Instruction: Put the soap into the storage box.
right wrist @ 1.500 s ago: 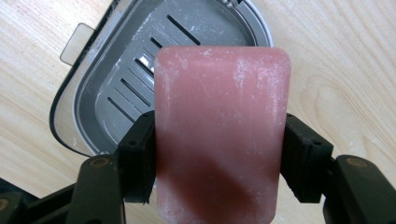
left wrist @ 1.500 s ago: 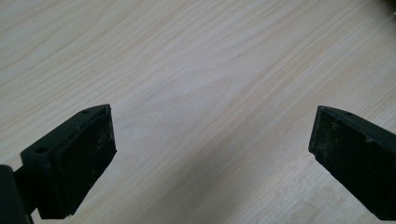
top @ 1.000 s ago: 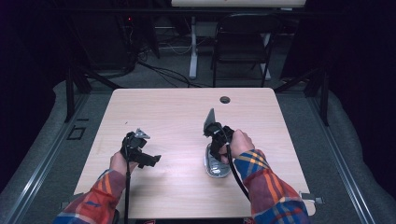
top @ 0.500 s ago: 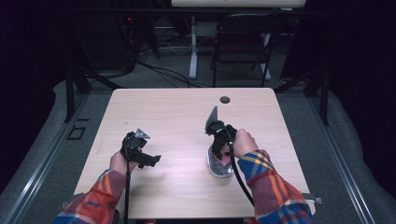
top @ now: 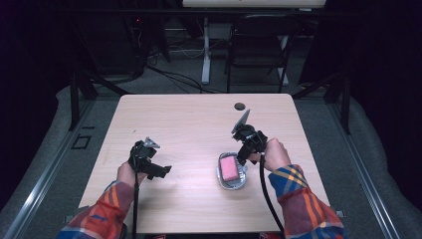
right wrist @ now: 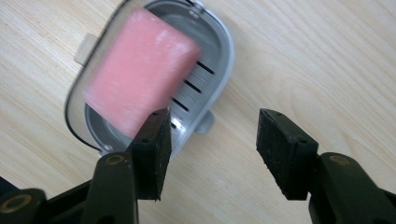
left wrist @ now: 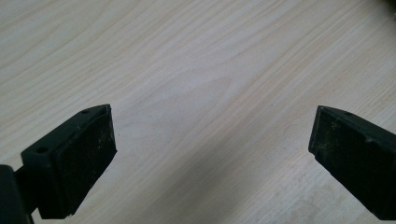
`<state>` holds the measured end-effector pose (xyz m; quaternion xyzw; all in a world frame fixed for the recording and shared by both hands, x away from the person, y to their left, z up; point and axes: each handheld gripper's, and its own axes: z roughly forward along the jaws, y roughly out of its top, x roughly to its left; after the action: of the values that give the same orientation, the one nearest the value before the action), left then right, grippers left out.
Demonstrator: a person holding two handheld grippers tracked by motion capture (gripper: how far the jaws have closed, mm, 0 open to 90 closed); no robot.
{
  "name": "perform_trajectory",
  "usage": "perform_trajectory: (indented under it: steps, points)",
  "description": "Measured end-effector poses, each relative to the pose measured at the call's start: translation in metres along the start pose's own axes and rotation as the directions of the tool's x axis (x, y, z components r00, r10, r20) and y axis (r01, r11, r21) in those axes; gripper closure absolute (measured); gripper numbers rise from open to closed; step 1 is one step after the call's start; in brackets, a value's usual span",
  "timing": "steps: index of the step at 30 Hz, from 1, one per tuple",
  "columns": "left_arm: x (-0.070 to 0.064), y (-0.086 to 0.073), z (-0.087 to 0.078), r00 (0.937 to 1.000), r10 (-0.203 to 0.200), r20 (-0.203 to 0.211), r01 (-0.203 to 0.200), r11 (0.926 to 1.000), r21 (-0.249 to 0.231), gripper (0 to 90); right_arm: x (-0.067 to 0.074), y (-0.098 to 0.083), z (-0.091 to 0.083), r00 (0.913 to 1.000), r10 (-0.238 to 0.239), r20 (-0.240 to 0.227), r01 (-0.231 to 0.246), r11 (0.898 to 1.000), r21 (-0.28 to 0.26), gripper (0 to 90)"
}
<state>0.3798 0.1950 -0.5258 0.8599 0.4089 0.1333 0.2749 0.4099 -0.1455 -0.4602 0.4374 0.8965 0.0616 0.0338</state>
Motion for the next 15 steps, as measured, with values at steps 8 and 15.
perform_trajectory:
  steps: [8, 15]
  points:
    - [0.0, 0.0, 0.0, 1.0, -0.001, -0.002, 0.001, 1.0, 0.002, 0.6, -0.016, -0.021, -0.009, 0.9994, 0.03, 0.02, -0.029, 0.999, -0.044, 32.6]
    - [0.0, 0.0, 0.0, 1.0, -0.001, -0.002, 0.001, 1.0, 0.003, 0.7, -0.026, -0.042, -0.012, 0.9976, 0.055, 0.043, -0.051, 0.996, -0.079, 16.0]
